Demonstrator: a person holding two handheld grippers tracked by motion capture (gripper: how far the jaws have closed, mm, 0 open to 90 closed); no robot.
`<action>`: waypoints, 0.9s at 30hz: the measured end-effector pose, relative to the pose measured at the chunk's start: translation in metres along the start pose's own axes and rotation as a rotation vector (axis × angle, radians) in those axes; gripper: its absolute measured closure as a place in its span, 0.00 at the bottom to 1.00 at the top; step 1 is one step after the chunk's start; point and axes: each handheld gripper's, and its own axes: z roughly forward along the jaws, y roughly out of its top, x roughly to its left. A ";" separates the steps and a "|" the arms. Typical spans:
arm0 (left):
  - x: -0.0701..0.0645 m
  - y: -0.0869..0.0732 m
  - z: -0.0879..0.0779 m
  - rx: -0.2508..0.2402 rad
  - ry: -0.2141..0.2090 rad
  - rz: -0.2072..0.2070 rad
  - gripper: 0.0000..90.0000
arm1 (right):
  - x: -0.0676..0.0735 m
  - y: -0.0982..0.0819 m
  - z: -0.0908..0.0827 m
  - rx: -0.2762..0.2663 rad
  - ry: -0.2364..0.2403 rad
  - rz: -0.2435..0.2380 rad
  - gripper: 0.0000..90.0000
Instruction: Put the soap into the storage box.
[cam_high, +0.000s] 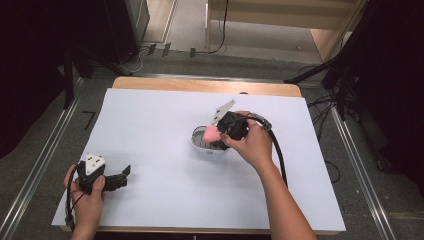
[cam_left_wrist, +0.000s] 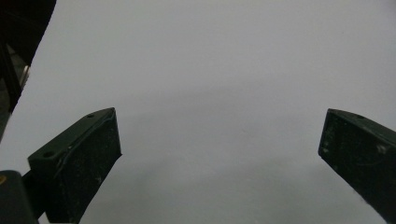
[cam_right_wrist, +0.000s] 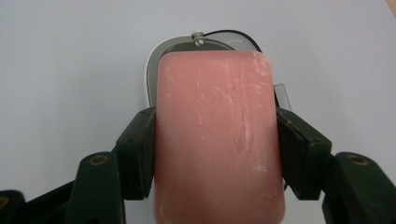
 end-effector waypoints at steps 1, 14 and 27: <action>0.000 0.000 0.000 0.000 0.000 0.000 0.00 | 0.000 0.002 0.002 -0.002 0.002 -0.007 0.43; 0.000 0.000 0.000 0.000 -0.002 -0.004 0.00 | -0.005 0.009 0.016 0.005 0.024 -0.024 0.43; 0.001 0.000 0.000 -0.002 -0.003 -0.008 0.00 | -0.009 0.008 0.024 0.028 0.034 -0.017 0.43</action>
